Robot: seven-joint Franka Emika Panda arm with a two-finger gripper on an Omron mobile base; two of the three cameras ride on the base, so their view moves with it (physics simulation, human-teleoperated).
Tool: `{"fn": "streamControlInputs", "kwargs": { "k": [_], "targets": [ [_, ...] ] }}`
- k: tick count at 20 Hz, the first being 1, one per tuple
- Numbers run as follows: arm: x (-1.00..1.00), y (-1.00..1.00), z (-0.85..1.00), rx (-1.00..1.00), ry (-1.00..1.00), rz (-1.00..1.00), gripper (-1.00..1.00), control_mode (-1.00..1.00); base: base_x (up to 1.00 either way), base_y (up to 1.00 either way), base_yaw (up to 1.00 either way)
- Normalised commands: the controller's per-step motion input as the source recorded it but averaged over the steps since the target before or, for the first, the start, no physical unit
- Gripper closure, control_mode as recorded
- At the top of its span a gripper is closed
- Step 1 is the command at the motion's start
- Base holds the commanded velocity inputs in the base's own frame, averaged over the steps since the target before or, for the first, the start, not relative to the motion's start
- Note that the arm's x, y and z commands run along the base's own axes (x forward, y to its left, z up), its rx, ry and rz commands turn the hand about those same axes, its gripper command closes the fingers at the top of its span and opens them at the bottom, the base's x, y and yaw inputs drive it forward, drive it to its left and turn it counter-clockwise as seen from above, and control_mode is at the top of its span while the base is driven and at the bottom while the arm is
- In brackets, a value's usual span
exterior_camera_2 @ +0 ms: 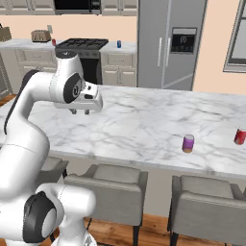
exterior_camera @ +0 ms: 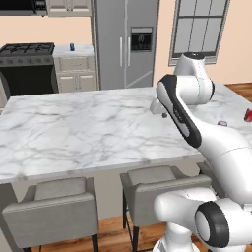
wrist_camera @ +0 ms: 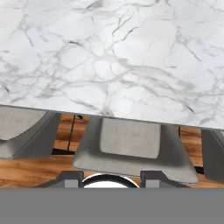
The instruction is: Four empty soda cans are scattered around the kitchen. Gather all the cans and cluster them next to the stove for recycling.
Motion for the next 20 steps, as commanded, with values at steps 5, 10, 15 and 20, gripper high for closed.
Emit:
{"fn": "streamControlInputs", "kwargs": {
  "k": [5,10,15,20],
  "targets": [
    [0.0,-0.03,0.0,0.0,0.0,0.0,-1.0,-1.0,0.0,0.0,0.0],
    [0.0,-0.22,0.0,0.0,0.0,0.0,-1.0,-1.0,0.0,0.0,0.0],
    [0.0,-0.3,0.0,0.0,0.0,0.0,-1.0,-1.0,0.0,0.0,0.0],
    [0.0,-0.18,0.03,0.0,0.06,-0.02,-1.0,-1.0,0.0,0.0,0.0]
  ]
}}
